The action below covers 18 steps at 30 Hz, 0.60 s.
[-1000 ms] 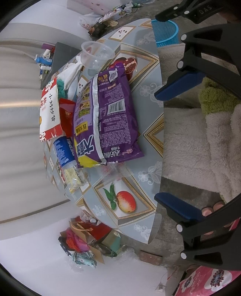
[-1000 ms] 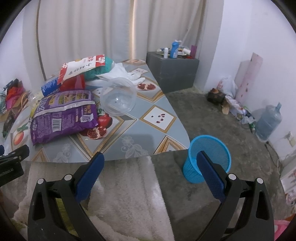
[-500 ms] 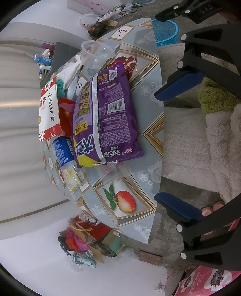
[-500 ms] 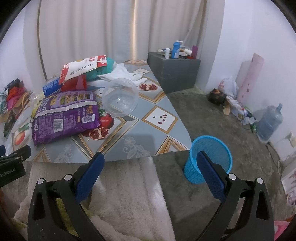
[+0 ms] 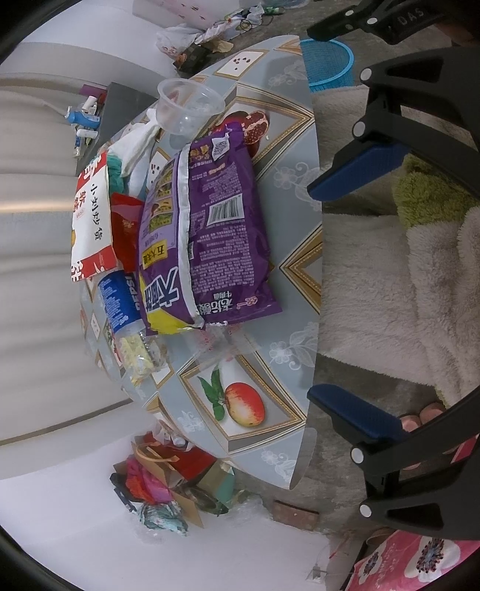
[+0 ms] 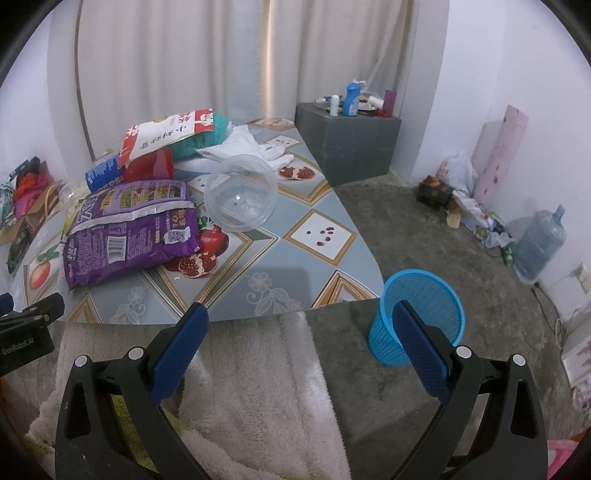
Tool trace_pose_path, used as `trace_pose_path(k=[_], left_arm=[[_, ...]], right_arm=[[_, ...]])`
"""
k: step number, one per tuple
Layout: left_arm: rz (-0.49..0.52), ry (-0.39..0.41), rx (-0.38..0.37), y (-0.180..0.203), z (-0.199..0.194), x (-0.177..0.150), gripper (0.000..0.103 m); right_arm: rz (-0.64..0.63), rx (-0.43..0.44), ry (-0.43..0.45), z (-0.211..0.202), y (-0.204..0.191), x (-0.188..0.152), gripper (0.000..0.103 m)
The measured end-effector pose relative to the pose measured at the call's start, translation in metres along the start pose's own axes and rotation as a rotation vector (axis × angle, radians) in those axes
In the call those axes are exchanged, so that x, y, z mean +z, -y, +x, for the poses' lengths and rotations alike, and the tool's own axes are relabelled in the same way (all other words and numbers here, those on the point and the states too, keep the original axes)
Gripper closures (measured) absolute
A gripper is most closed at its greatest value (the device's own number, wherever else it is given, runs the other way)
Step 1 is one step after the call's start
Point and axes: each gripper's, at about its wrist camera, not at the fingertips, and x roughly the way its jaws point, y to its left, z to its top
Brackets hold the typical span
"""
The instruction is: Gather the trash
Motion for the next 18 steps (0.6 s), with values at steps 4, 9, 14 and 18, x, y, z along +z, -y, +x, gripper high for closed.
trace_pose_path(k=[4, 9, 14, 18], left_arm=[[-0.01, 0.006, -0.004, -0.001, -0.001, 0.002, 0.006], [-0.011, 0.014, -0.011, -0.002, 0.001, 0.007, 0.006], [-0.005, 0.044, -0.046, -0.005, 0.009, 0.028, 0.006], [0.061, 0.116, -0.067, -0.003, 0.01, 0.051, 0.006]], right_arm=[[0.0, 0.002, -0.003, 0.0, 0.001, 0.0, 0.008], [-0.005, 0.0, 0.003, 0.002, 0.002, 0.002, 0.008], [-0.013, 0.003, 0.044, 0.008, 0.007, 0.017, 0.008], [0.004, 0.019, 0.111, 0.017, 0.017, 0.029, 0.008]])
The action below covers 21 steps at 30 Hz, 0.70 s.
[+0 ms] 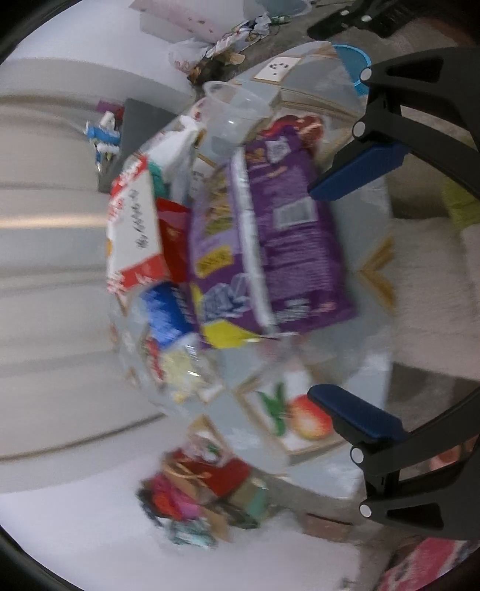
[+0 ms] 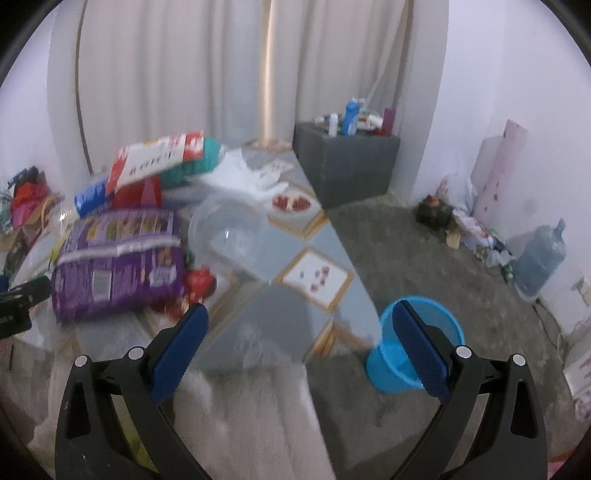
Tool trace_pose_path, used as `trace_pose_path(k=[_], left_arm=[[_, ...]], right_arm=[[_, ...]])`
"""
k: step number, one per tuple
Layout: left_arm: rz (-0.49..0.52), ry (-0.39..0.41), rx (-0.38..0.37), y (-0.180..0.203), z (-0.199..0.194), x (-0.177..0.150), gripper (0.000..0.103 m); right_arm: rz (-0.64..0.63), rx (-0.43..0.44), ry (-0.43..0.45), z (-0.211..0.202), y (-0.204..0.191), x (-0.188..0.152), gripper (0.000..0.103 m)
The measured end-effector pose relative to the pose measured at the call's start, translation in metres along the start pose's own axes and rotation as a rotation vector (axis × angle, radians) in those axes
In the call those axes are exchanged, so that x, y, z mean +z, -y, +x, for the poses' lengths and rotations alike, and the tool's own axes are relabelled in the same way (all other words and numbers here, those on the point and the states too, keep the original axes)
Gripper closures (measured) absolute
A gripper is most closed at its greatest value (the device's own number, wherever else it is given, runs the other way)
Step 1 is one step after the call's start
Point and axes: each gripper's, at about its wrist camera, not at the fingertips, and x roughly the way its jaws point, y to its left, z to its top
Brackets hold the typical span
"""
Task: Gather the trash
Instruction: 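Reach the left gripper to the red-white snack bag and close on it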
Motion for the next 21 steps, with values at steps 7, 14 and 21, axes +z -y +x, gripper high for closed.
trace_pose_path(k=[7, 14, 21], left_arm=[[0.028, 0.13, -0.199, -0.012, 0.007, 0.028, 0.006], [0.045, 0.244, -0.221, -0.015, 0.019, 0.068, 0.006], [0.122, 0.315, -0.205, -0.012, 0.032, 0.085, 0.009]], right_arm=[[0.007, 0.016, 0.042, 0.021, 0.009, 0.018, 0.008], [-0.005, 0.047, 0.049, 0.047, 0.009, 0.039, 0.023], [-0.035, 0.094, 0.001, 0.072, 0.003, 0.047, 0.035]])
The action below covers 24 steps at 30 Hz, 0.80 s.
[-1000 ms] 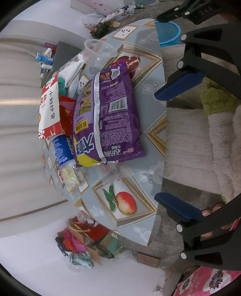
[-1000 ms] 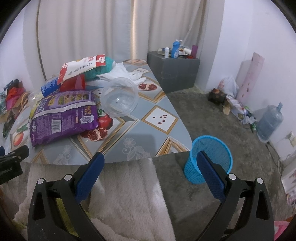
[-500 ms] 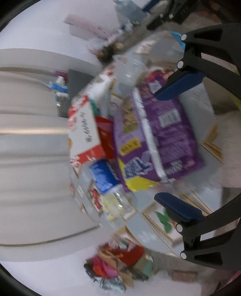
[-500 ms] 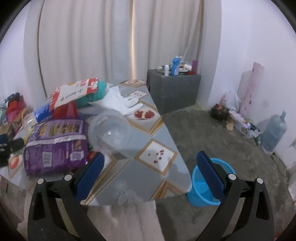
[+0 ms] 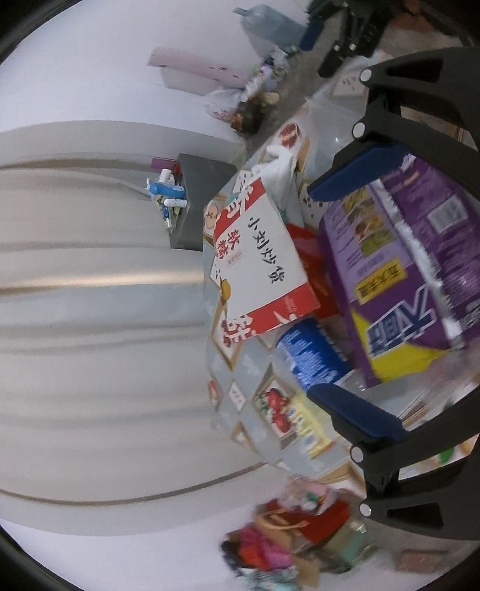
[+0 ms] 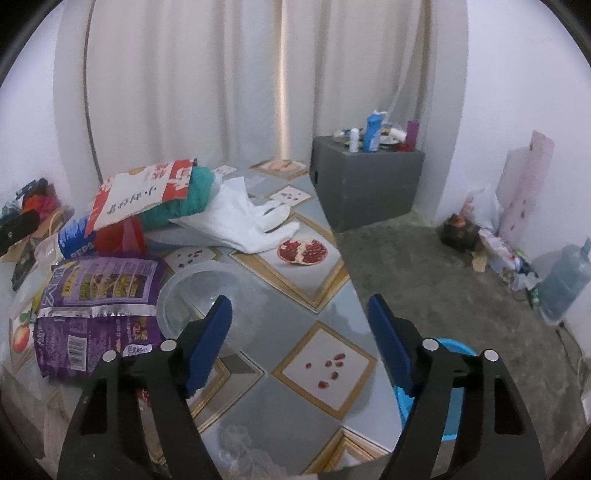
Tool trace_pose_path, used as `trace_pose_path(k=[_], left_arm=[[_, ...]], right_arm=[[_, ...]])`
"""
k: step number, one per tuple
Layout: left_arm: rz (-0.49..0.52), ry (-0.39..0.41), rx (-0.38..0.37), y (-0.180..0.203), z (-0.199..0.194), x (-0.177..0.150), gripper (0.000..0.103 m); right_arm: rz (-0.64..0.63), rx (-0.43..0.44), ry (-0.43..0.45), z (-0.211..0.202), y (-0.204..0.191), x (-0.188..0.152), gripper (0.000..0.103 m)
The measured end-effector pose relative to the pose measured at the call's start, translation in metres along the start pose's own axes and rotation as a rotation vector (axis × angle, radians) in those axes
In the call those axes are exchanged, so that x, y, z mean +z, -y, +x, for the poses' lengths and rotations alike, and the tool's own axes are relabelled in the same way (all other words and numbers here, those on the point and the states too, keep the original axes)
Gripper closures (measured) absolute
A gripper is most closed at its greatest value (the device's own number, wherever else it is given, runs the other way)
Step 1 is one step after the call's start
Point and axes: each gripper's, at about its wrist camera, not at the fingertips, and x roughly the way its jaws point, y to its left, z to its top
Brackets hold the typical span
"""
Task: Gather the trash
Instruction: 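Reach the left gripper to the red-white snack bag and close on it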
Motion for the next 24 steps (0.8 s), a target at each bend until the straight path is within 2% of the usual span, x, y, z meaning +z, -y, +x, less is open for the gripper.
trace_pose_path(k=[5, 13, 16, 18, 24], left_arm=[[0.136, 0.0, 0.011, 0.014, 0.018, -0.001, 0.022], [0.477, -0.002, 0.16, 0.055, 0.068, -0.009, 0.036], [0.564, -0.011, 0.198, 0.065, 0.084, -0.015, 0.038], [0.603, -0.011, 0.22, 0.07, 0.091, -0.018, 0.039], [0.663, 0.007, 0.284, 0.077, 0.107, -0.02, 0.058]], right_arm=[[-0.023, 0.021, -0.039, 0.014, -0.005, 0.001, 0.044], [-0.036, 0.042, -0.08, 0.031, -0.01, 0.003, 0.052], [-0.039, 0.051, -0.091, 0.036, -0.012, 0.004, 0.057], [-0.04, 0.059, -0.102, 0.039, -0.013, 0.005, 0.06], [-0.035, 0.069, -0.131, 0.048, -0.013, 0.004, 0.077]])
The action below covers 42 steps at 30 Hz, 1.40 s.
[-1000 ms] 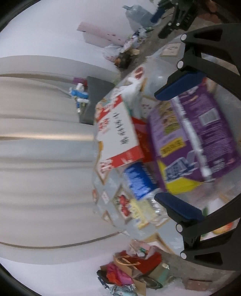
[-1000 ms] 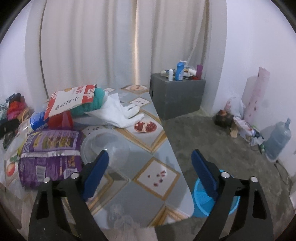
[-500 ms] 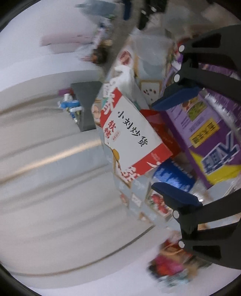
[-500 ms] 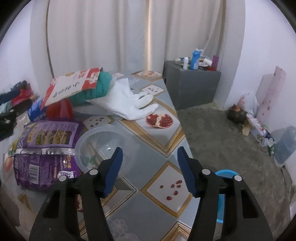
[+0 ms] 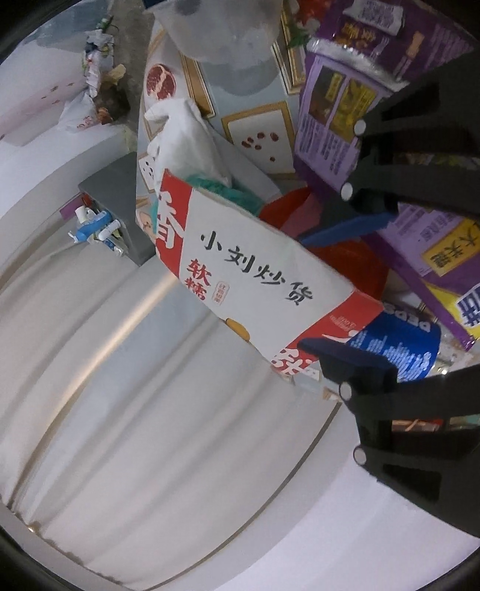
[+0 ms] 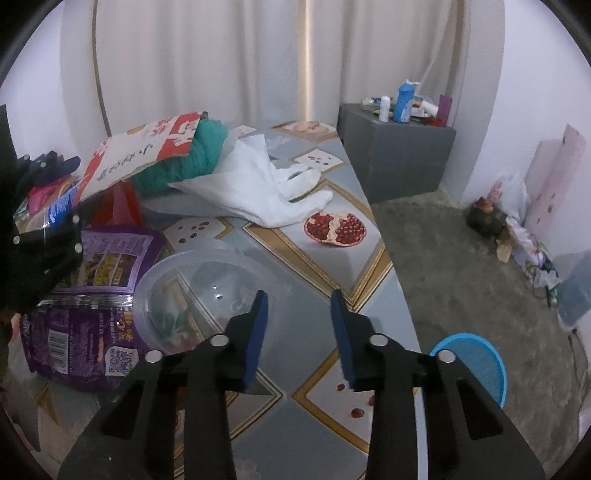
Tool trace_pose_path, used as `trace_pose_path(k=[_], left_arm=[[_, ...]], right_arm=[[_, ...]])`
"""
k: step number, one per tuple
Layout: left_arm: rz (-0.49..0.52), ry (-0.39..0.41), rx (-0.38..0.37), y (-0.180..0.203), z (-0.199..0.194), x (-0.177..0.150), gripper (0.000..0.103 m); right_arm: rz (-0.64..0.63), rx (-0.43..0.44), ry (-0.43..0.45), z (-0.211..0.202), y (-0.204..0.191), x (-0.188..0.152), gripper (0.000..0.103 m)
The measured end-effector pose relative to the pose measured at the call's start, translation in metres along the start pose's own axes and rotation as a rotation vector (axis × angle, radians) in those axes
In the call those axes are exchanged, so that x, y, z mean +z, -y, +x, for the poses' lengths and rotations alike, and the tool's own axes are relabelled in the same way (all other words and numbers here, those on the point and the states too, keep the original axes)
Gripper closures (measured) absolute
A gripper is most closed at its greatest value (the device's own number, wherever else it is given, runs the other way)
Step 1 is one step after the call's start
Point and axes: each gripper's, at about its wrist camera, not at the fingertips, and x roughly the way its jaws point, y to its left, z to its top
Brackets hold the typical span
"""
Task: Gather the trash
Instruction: 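Reach the left gripper to the red-white snack bag and close on it, then lift the red-white bag with the left gripper while the right gripper grasps the clear cup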
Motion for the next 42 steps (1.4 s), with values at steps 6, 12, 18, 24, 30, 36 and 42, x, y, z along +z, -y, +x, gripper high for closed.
trace_pose_path(k=[6, 12, 18, 24, 30, 36, 42], left_arm=[[0.068, 0.03, 0.045, 0.009, 0.0, 0.001, 0.077], [0.112, 0.029, 0.07, 0.013, 0.005, 0.0, 0.077], [0.101, -0.003, 0.063, 0.011, 0.015, 0.003, 0.076], [0.075, -0.002, 0.063, 0.008, 0.018, 0.004, 0.076], [0.076, 0.01, 0.065, 0.009, 0.017, 0.003, 0.079], [0.08, 0.031, 0.069, 0.009, 0.013, 0.002, 0.092], [0.1, 0.06, 0.086, 0.01, 0.006, 0.002, 0.097]], right_arm=[[0.005, 0.006, -0.008, 0.003, 0.001, -0.002, 0.094], [0.006, 0.009, -0.005, -0.001, -0.001, -0.002, 0.096], [0.009, 0.012, -0.006, -0.001, 0.0, -0.001, 0.096], [0.013, 0.016, -0.007, 0.001, 0.0, 0.0, 0.096], [0.013, 0.018, -0.008, 0.002, 0.001, 0.001, 0.096], [0.009, 0.015, -0.009, 0.001, 0.0, 0.001, 0.096], [0.007, 0.02, 0.004, 0.0, -0.001, 0.002, 0.097]])
